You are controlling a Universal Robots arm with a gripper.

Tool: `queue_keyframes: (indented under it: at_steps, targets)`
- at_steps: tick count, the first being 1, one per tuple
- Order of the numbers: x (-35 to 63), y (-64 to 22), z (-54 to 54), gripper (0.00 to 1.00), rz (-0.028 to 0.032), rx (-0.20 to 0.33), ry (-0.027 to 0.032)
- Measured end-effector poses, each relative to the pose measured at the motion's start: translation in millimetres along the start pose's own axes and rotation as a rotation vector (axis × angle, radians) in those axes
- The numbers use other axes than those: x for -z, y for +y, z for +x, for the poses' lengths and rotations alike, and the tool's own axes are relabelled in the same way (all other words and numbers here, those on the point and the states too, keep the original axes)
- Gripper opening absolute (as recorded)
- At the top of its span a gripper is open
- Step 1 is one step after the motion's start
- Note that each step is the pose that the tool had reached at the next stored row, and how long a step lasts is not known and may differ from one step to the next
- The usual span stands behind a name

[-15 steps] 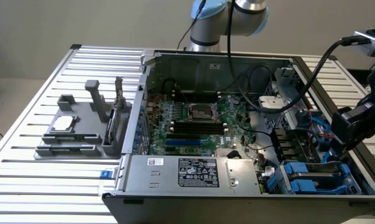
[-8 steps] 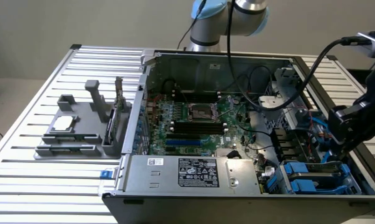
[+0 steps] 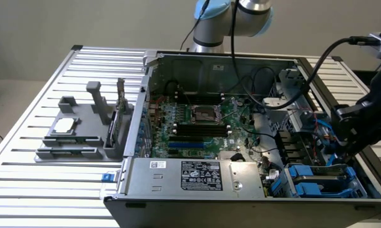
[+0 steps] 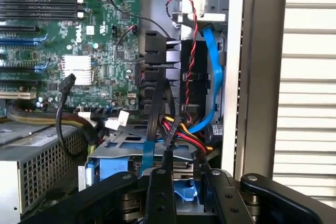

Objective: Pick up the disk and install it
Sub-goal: 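Insert the first disk wire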

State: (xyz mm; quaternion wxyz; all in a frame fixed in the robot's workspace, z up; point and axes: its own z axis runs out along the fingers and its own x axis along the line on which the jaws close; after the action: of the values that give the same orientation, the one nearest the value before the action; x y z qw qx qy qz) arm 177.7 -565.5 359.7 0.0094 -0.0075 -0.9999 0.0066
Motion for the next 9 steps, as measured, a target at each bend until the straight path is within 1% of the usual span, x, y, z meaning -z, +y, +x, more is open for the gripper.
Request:
queue_keyframes:
  at_steps: [9]
  targets:
    - [-0.3, 0.0, 0.0, 0.3, -0.0028, -0.155, 0.0021]
